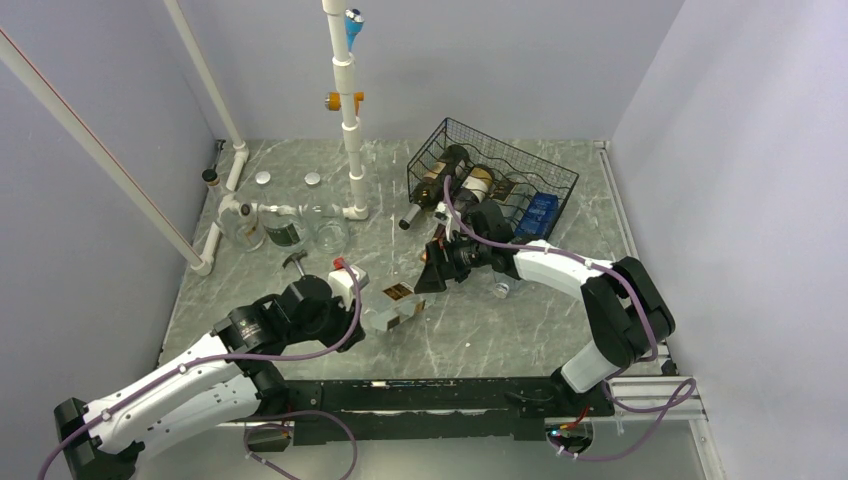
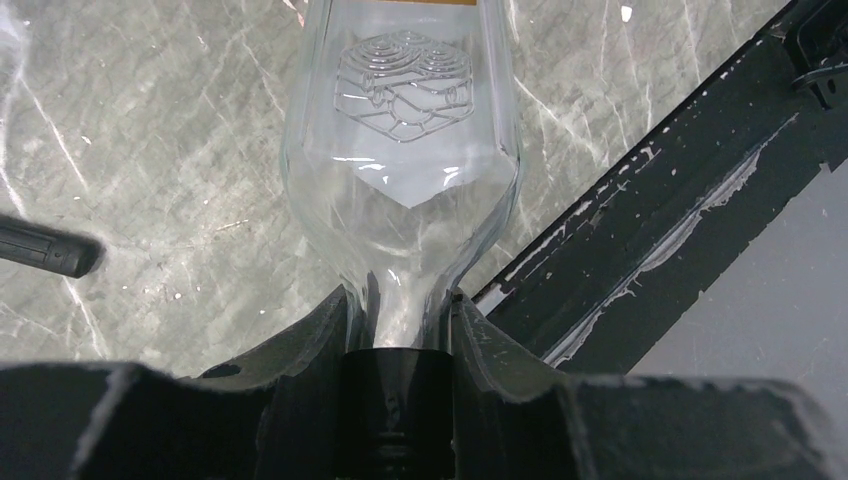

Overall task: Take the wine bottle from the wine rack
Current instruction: Pick up the wine bottle from the wine rack.

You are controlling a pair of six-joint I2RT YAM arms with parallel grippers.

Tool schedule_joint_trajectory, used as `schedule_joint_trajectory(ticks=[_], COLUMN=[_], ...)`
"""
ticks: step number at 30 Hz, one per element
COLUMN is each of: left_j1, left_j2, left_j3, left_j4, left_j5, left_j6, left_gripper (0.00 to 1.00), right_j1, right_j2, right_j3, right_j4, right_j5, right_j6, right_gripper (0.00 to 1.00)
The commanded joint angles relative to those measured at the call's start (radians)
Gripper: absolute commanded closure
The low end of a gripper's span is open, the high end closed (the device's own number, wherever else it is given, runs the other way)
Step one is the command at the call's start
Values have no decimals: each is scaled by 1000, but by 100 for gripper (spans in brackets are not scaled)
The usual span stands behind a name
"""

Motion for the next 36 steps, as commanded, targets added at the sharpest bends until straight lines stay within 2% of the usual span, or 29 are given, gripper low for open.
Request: schedule_joint_trajectory(ticks=[1,9,24,32,36], left_j1=[6,6,6,6,6], left_j2=[-29,-27,41,123,171], left_j3=[11,50,175,251,282], left_j4=[117,79,-24,-46,-48], left_j5=[-28,-28,20,73,99], left_j6=[16,28,94,205,253], left_gripper=[100,100,100,100,100], right_j1=[-1,-1,-3,-2,-2], right_j2=[0,-28,-162,-148,-130], right_j3=[2,25,157,310,364], right_j4=[18,-26,-336,-492,-591], right_j5=[12,-33,-155,-176,-221], right_j6=[-28,-137,-600,-816,-996], right_gripper=[0,0,0,0,0])
